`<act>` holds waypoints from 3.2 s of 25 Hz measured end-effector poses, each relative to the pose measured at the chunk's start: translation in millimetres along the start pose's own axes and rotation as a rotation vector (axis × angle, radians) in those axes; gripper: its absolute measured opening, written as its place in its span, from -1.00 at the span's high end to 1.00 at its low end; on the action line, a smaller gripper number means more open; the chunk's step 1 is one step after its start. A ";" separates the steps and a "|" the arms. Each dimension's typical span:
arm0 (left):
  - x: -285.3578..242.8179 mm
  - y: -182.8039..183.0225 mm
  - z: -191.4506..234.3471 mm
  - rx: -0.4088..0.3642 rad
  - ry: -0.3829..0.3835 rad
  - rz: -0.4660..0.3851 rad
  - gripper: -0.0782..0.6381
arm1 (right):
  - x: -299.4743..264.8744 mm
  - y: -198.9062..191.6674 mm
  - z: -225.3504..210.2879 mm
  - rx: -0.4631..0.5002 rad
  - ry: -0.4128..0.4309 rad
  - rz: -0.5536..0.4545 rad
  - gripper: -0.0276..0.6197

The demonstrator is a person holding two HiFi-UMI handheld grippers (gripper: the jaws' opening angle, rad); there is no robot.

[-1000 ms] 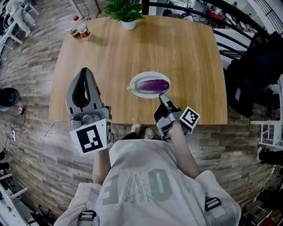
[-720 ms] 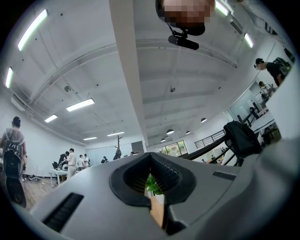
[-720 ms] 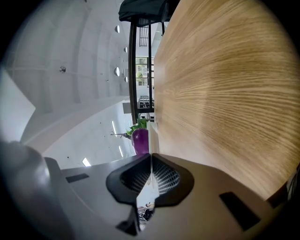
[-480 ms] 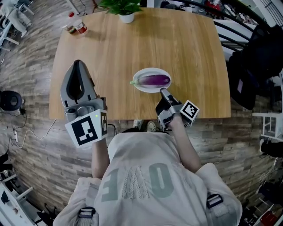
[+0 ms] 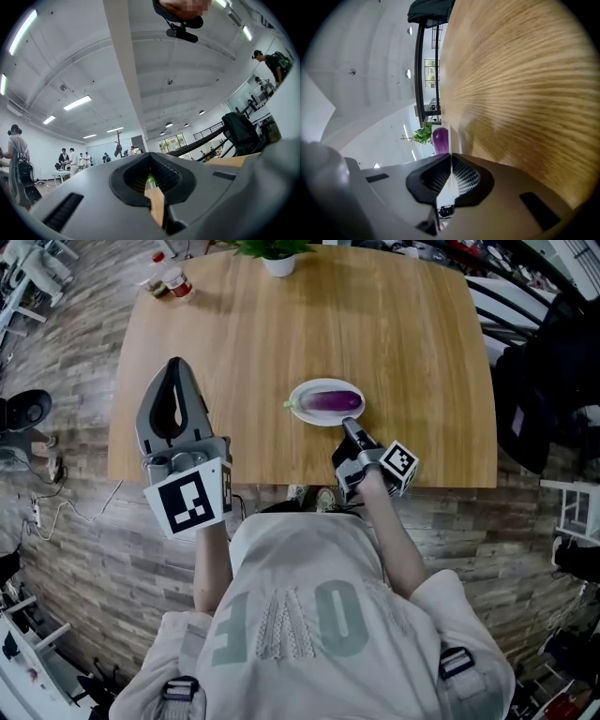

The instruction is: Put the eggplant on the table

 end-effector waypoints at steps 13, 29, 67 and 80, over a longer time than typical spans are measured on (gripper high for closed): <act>5.0 -6.1 3.0 0.000 0.008 0.020 0.76 | -7.5 -6.1 -7.6 0.017 -0.075 -0.012 0.83; 10.6 -8.4 10.3 0.000 0.025 0.016 0.76 | -5.5 -14.8 4.3 0.000 -0.245 0.005 0.36; 4.0 19.1 -45.5 0.120 -0.220 -0.079 0.76 | 55.2 -59.6 300.0 1.844 0.007 -0.442 0.86; 3.0 17.7 -53.3 0.134 -0.248 -0.082 0.76 | 61.6 -56.3 298.4 1.823 -0.021 -0.446 0.86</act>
Point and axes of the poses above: the fingertips, and each gripper's own axes: x backward along the fingers, z to its left, y out of its top, the point moved 7 cm from there along x, backward along the fingers, and after that the axes turned 9 degrees about x, right-handed, at the moved point
